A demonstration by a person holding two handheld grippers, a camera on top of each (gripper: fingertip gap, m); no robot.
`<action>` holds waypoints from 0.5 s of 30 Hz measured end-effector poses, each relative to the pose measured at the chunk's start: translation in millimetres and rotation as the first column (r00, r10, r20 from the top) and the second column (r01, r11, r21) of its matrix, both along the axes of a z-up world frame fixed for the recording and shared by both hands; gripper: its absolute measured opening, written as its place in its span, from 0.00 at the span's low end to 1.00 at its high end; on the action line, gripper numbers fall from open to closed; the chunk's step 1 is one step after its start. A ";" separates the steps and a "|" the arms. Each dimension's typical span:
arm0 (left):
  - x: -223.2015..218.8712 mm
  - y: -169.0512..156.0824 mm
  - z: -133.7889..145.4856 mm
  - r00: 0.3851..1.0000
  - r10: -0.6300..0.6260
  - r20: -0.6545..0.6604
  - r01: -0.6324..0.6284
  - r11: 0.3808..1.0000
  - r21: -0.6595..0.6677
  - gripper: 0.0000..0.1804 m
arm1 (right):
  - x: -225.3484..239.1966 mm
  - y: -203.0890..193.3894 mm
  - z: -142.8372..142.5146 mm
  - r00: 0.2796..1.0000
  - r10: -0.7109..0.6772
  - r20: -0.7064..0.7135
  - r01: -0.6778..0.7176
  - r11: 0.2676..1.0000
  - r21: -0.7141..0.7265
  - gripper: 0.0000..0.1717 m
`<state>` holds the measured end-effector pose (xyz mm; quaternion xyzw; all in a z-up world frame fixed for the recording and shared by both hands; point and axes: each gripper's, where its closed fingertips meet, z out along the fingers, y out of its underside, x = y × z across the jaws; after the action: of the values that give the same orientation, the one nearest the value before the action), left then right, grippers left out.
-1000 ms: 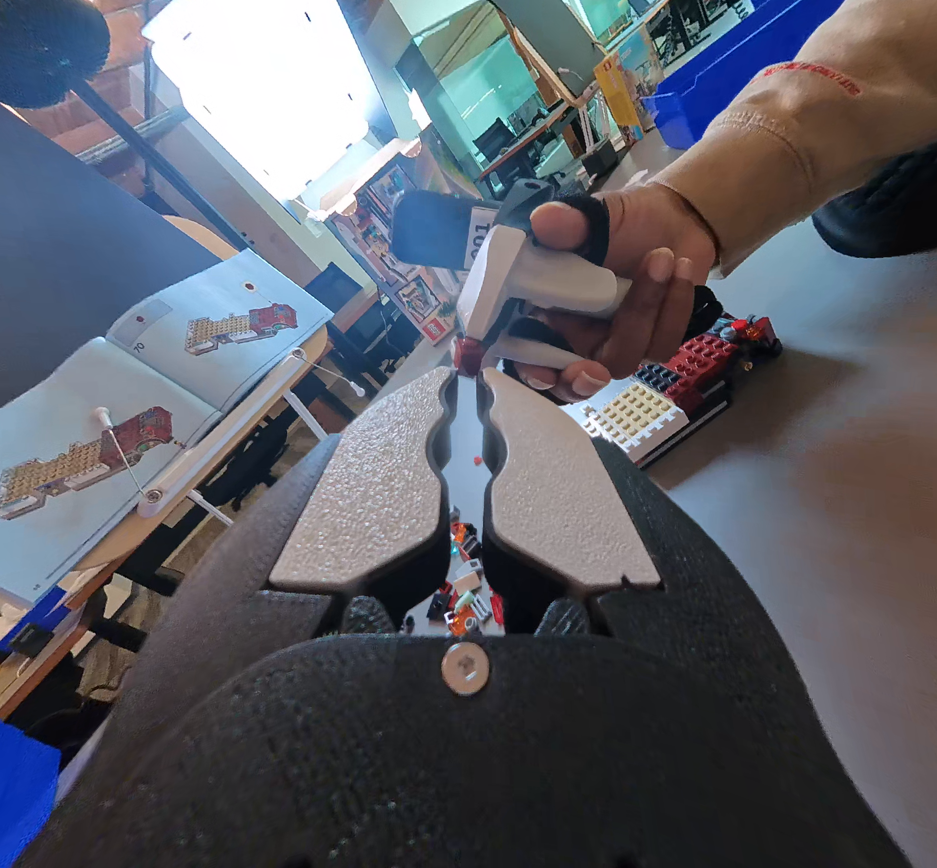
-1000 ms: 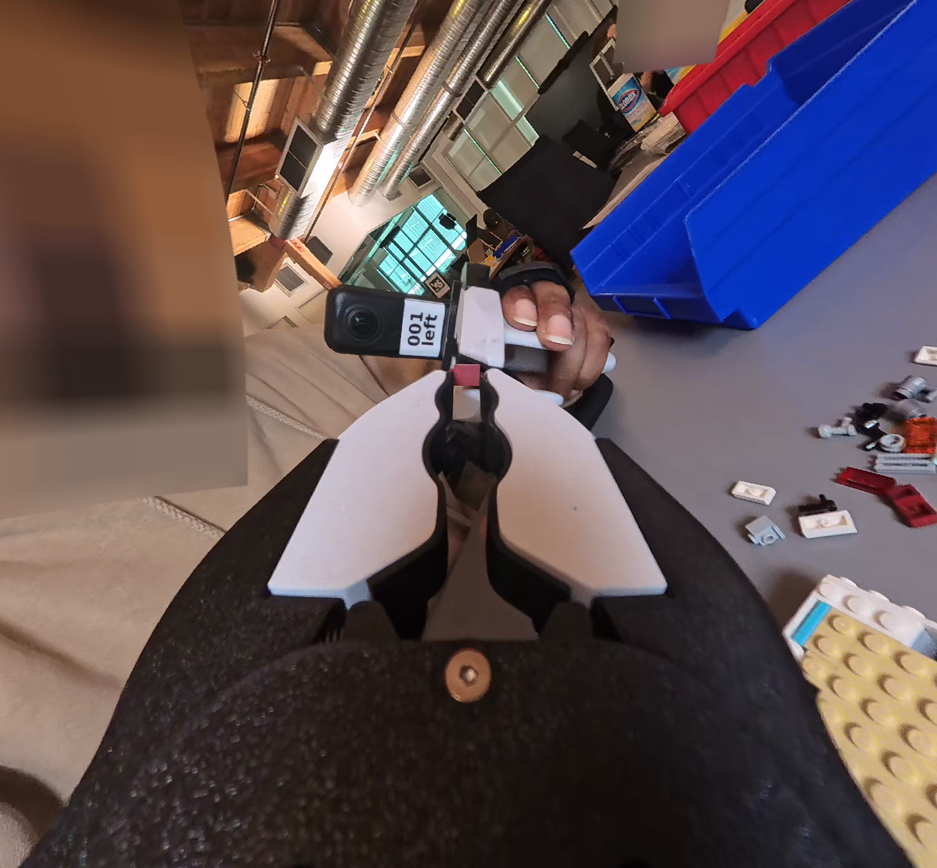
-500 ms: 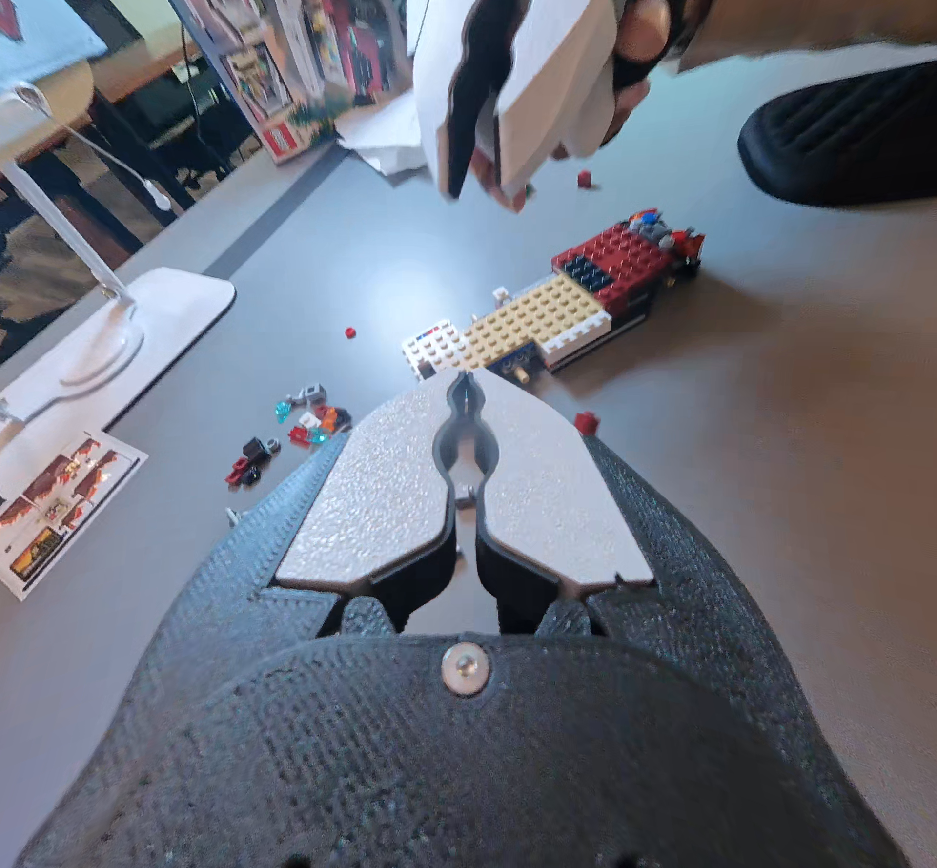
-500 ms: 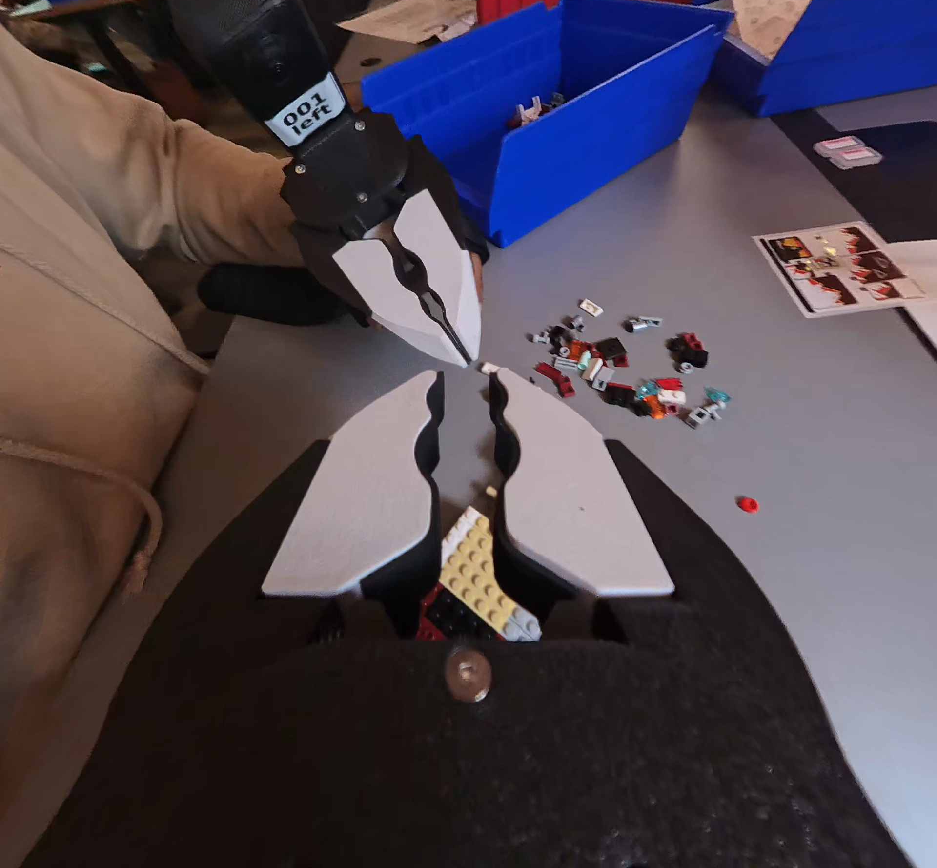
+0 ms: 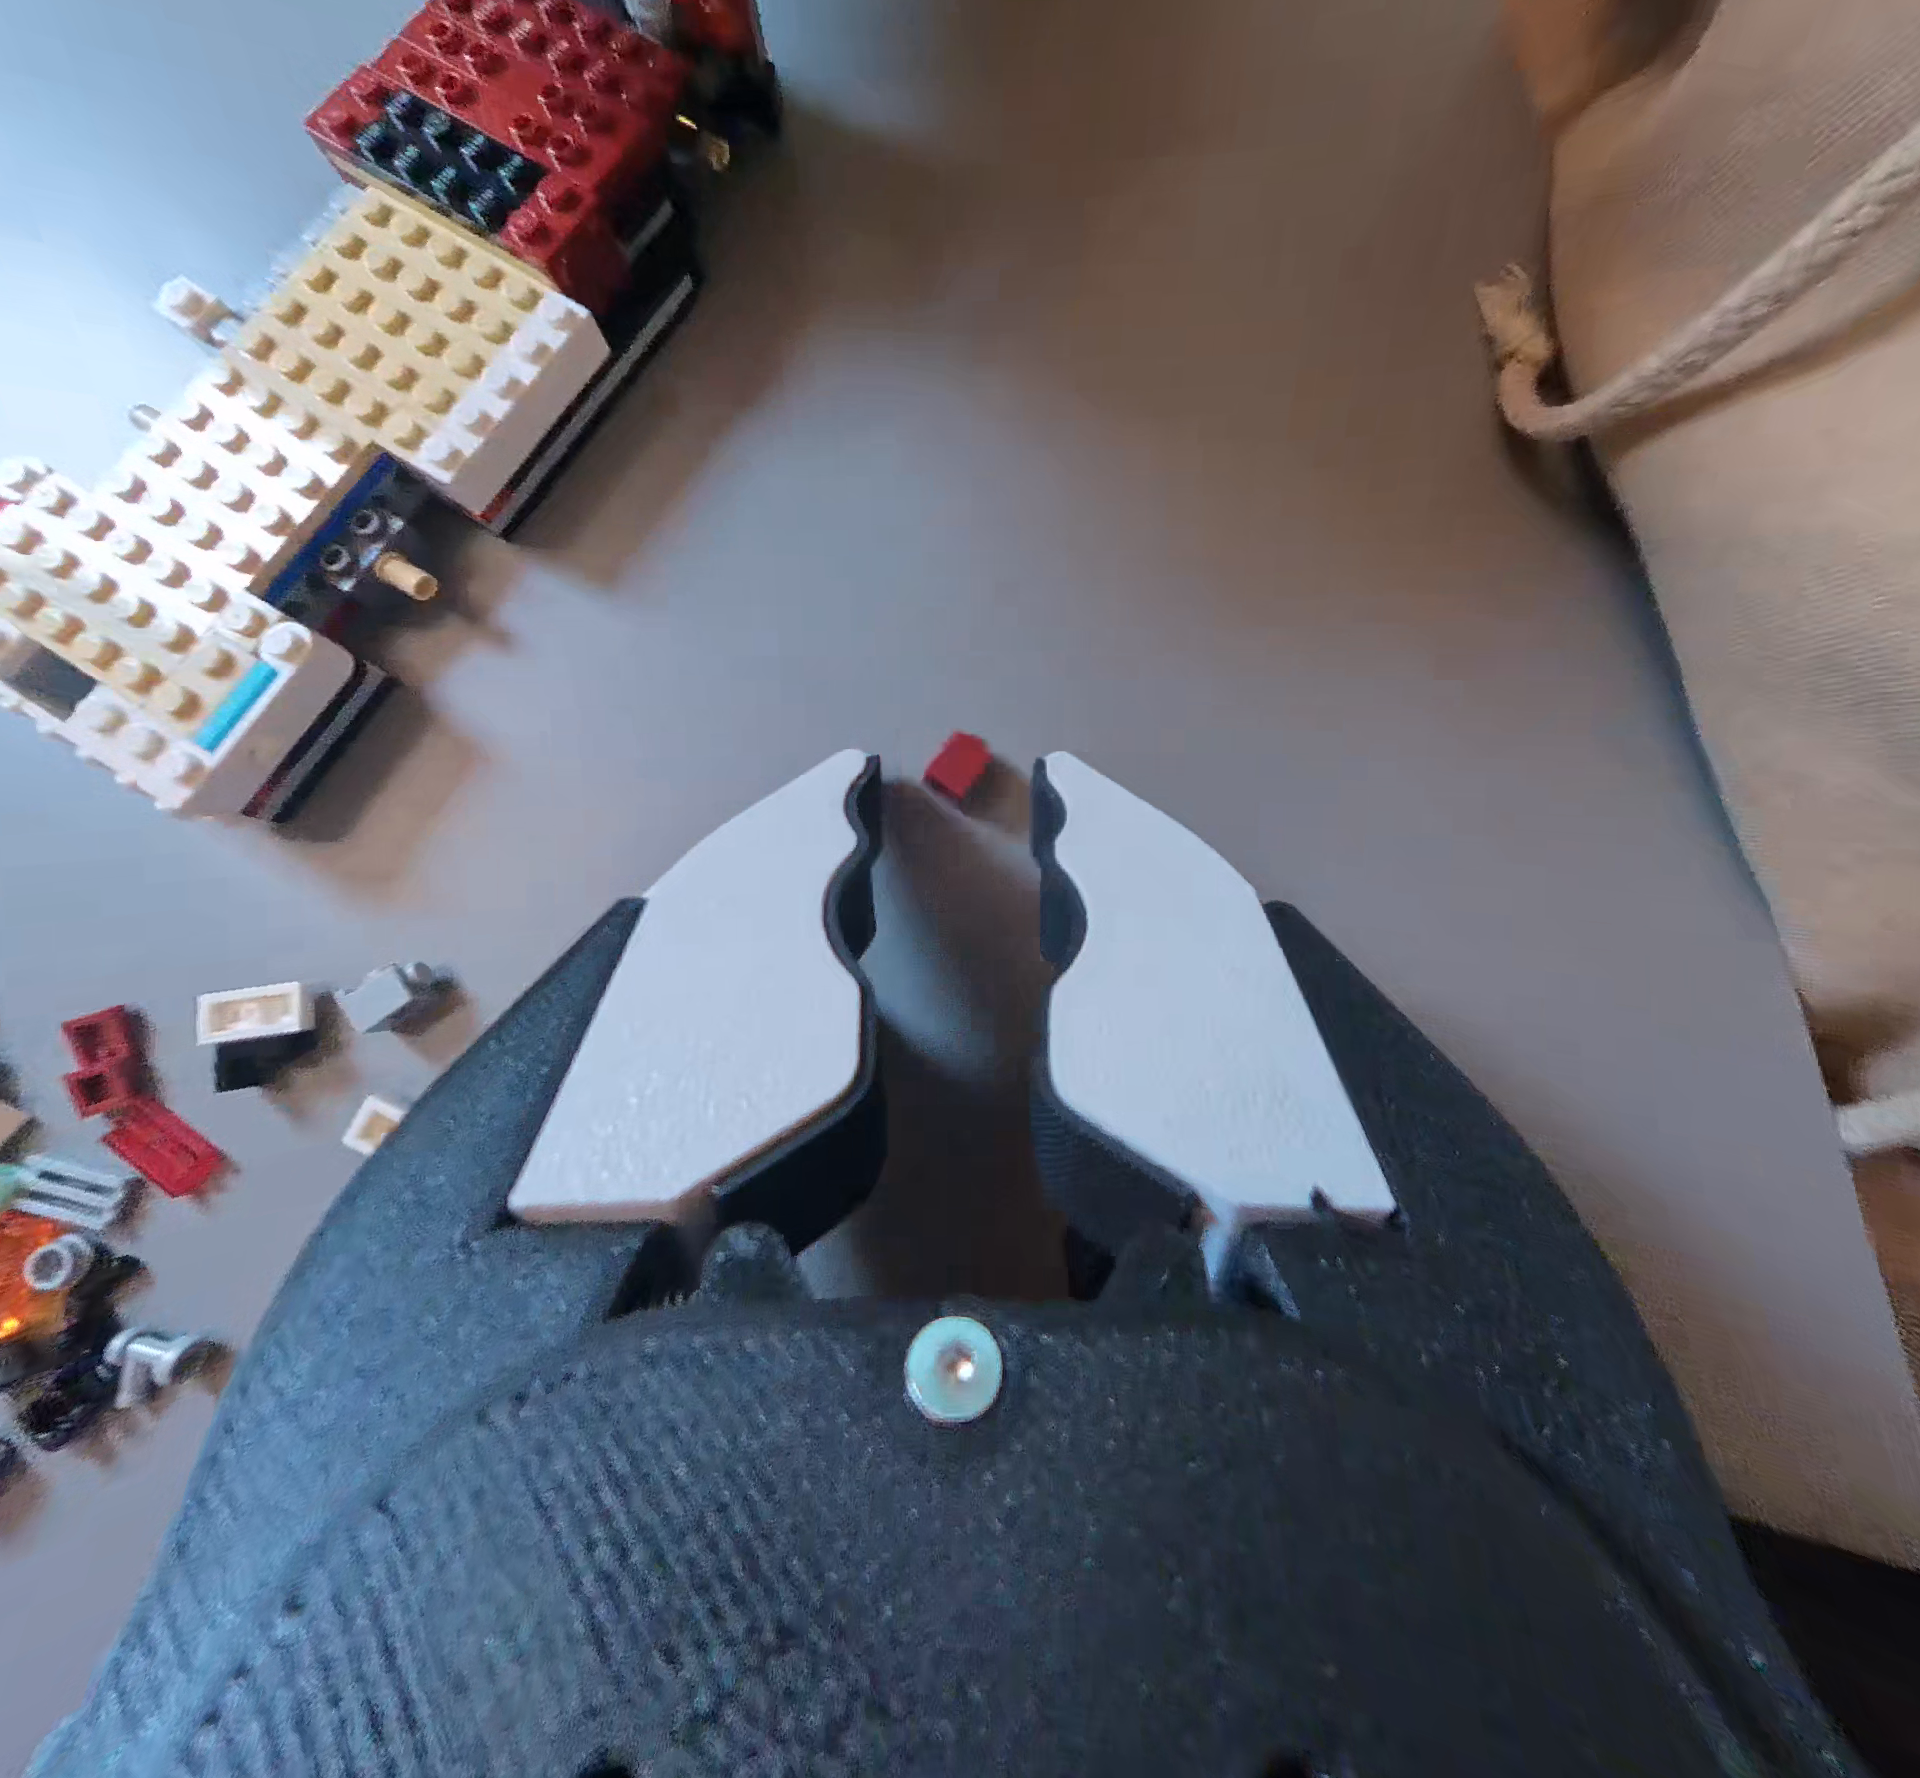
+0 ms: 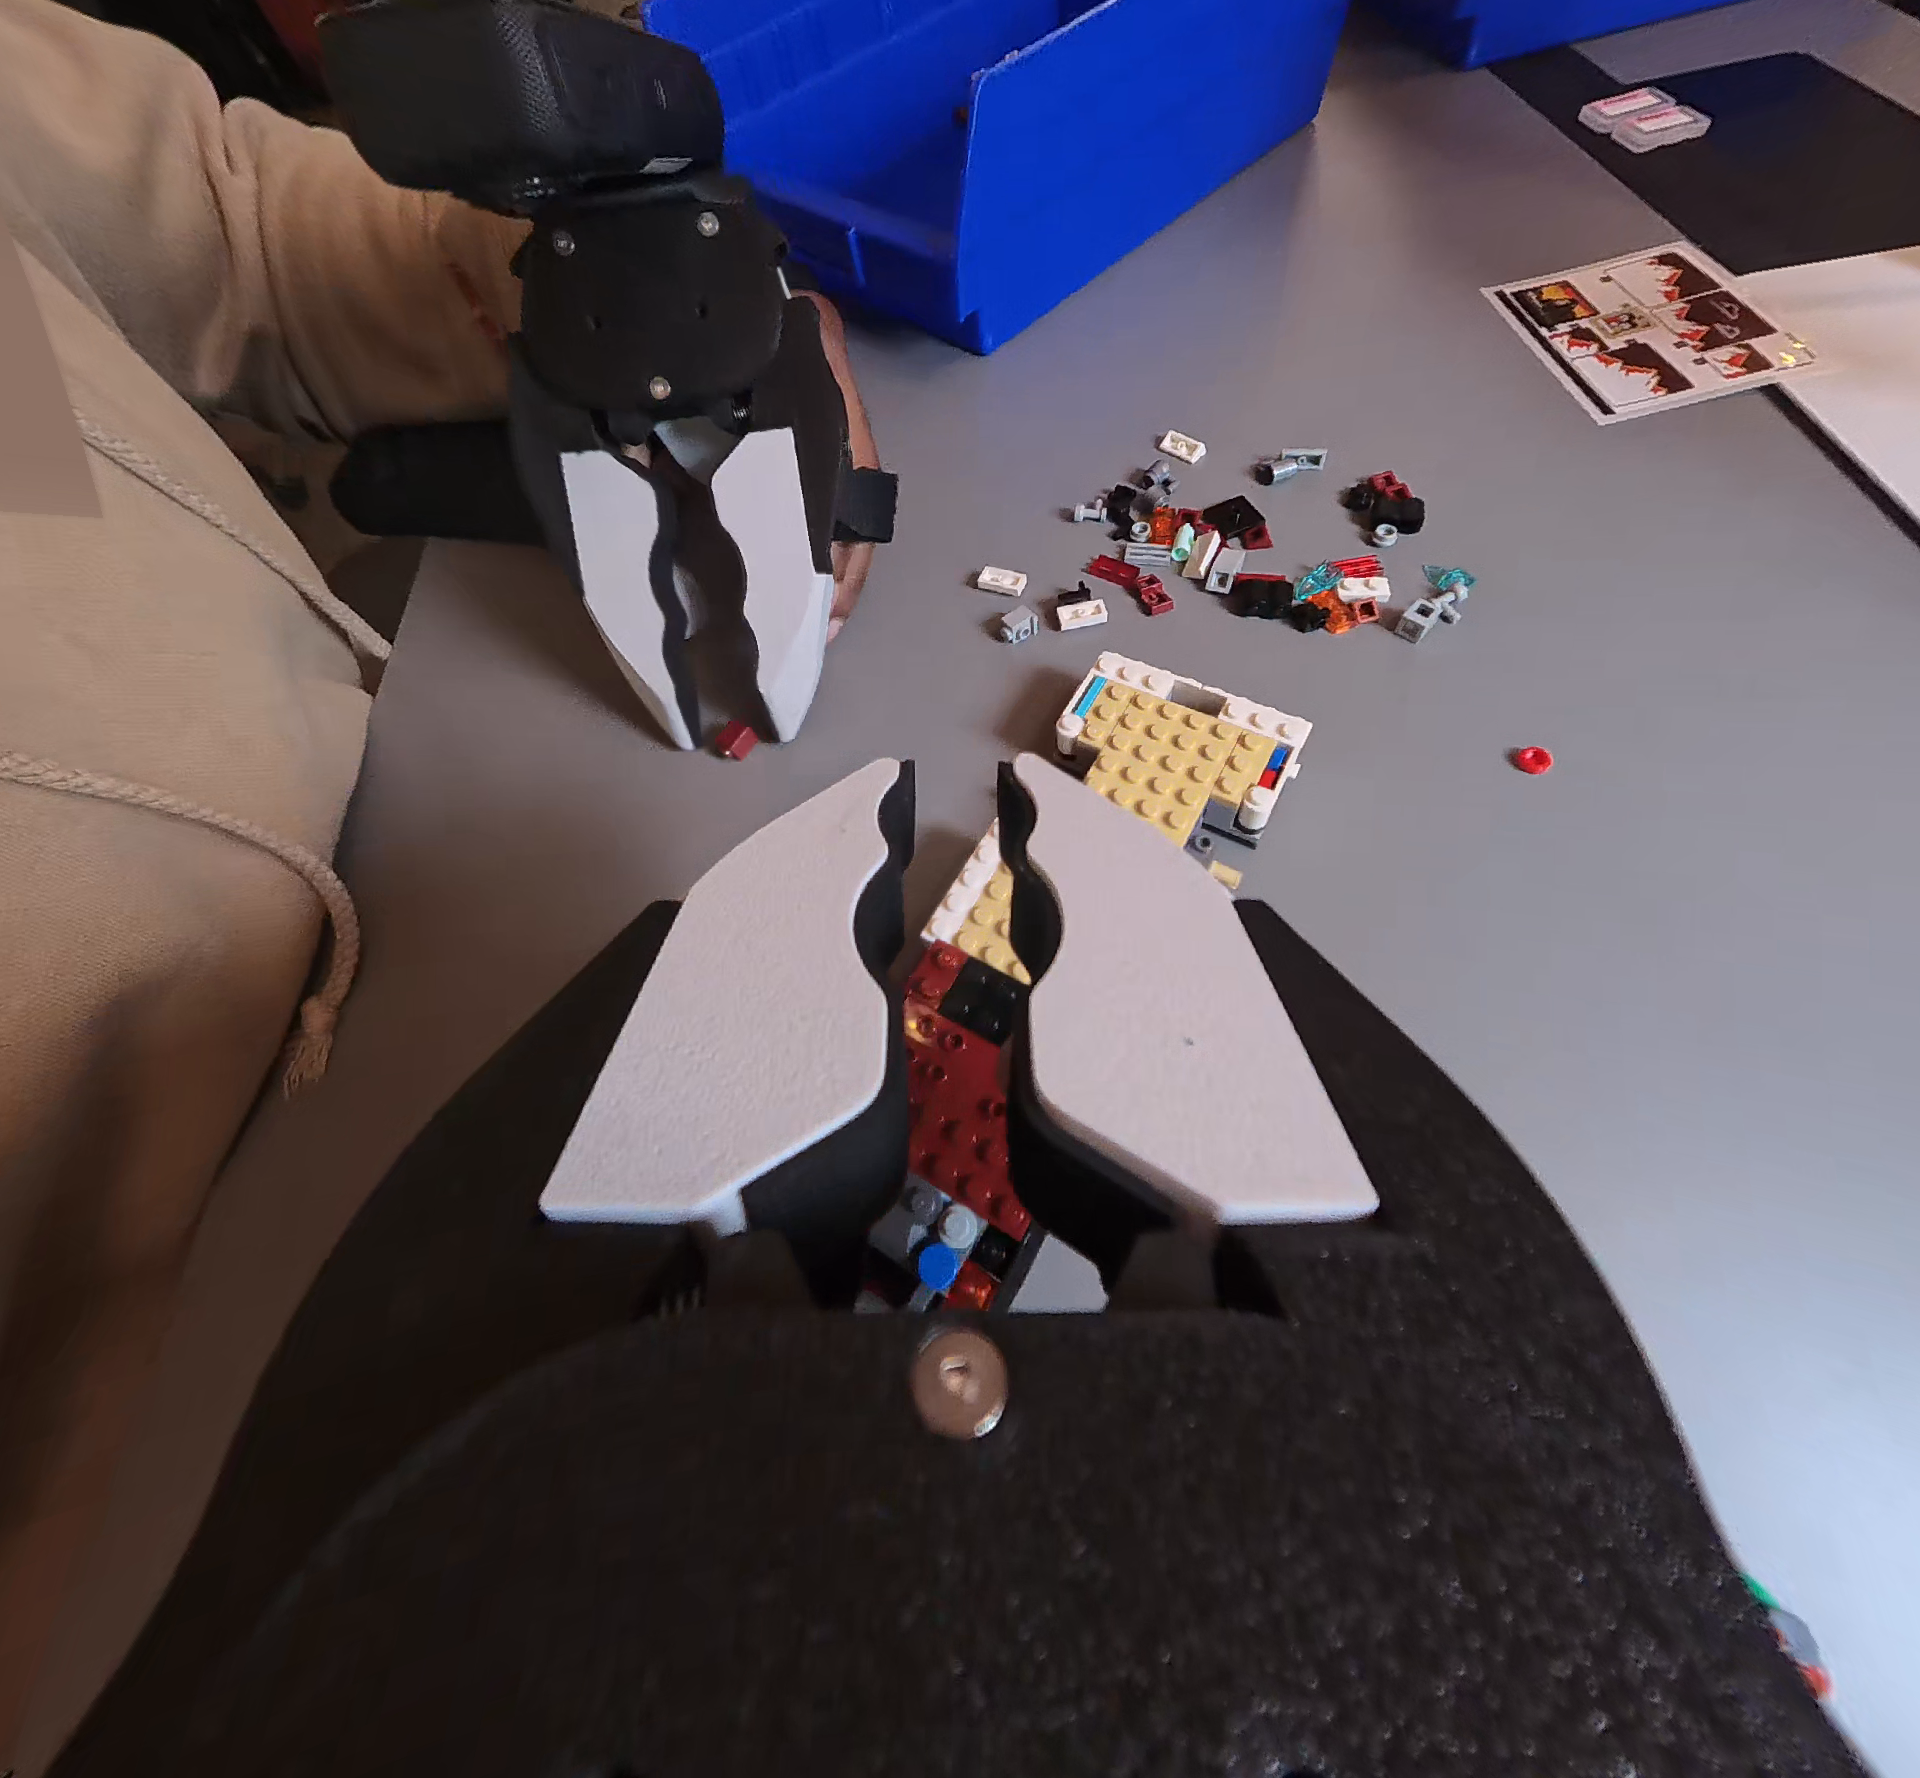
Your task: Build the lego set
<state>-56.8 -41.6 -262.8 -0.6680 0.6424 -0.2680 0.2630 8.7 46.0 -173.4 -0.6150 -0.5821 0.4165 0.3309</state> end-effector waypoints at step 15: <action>1.1 -12.8 -0.6 0.997 -0.082 -0.013 0.082 0.996 0.034 0.10 | -5.2 -38.6 -21.7 0.988 0.115 0.099 -0.117 0.993 0.007 0.09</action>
<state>-55.8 -54.4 -263.4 -0.6379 0.6755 -0.2635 0.2596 3.5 7.4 -195.1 -0.5978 -0.6351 0.4005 0.2807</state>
